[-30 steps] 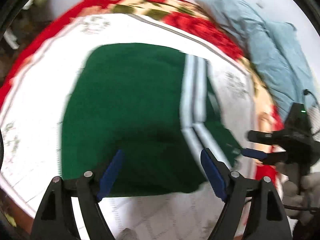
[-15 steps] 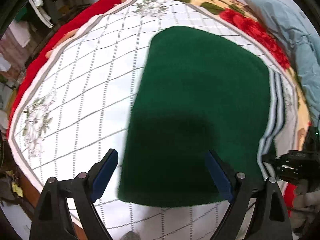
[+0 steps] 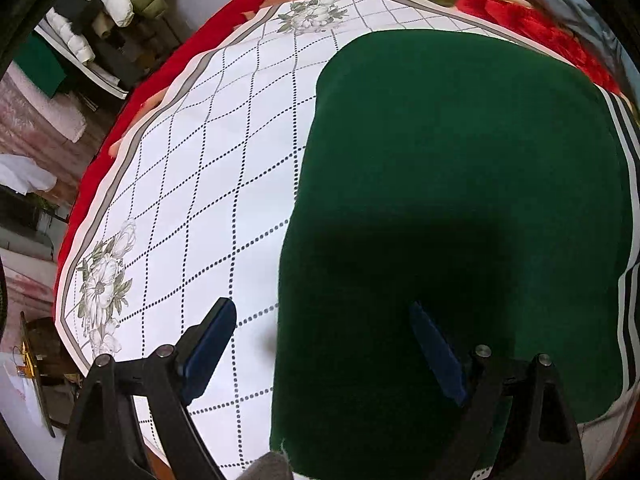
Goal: Fold large clothes
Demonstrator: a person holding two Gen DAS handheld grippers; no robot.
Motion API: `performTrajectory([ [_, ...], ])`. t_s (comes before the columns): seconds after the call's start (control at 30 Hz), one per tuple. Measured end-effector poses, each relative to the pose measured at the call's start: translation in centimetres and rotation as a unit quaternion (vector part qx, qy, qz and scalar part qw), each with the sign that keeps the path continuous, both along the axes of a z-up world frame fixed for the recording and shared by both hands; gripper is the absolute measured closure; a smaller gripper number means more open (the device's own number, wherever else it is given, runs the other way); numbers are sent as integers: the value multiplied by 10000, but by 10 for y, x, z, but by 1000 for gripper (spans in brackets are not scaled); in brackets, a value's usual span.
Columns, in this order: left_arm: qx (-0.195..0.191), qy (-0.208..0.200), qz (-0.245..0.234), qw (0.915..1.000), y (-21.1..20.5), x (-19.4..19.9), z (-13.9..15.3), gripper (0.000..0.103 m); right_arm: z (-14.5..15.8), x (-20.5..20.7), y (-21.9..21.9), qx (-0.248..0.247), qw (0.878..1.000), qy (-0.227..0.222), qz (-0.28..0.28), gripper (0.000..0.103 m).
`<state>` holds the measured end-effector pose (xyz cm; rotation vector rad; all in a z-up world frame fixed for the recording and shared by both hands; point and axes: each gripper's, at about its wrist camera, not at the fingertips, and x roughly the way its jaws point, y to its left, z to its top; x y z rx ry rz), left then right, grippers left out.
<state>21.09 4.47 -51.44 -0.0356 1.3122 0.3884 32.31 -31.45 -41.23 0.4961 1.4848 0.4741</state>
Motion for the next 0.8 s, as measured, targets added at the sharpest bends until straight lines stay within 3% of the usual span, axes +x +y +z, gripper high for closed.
performTrajectory([
  [0.07, 199, 92, 112, 9997, 0, 2, -3, 1, -21, 9, 16, 190, 9993, 140, 286, 29],
  [0.1, 269, 123, 205, 9994, 1, 3, -5, 0, -27, 12, 22, 254, 9989, 199, 338, 59],
  [0.13, 242, 132, 257, 9993, 3, 3, -7, 0, -35, 11, 27, 285, 9986, 275, 362, 99],
  [0.27, -221, 148, 554, 9981, 18, 10, -19, 0, -31, 5, 32, 380, 9989, 195, 190, 100],
  [0.37, -919, -34, 760, 9929, 33, 9, -19, 0, -33, 5, 7, 658, 9957, 446, -465, 101],
  [0.43, -1221, -195, 923, 9880, 39, 4, -13, 0, -45, 14, -16, 298, 9945, 574, -819, 101],
  [0.5, -1081, -211, 906, 9898, 37, 1, -2, 0, -65, 21, -27, -36, 9902, 876, -1090, 101],
  [0.57, -886, -230, 844, 9922, 33, -2, 10, 0, -65, 25, -24, -109, 9915, 879, -957, 100],
  [0.7, -575, -243, 869, 9943, 26, -21, 33, 0, -39, 16, -28, 355, 9920, 995, -696, 95],
  [0.77, -395, -182, 893, 9951, 18, -36, 39, 0, -23, -1, -38, 248, 9930, 948, -653, 79],
  [0.8, -264, -109, 915, 9954, 17, -42, 38, 0, -16, -12, -44, 207, 9928, 957, -686, 62],
])
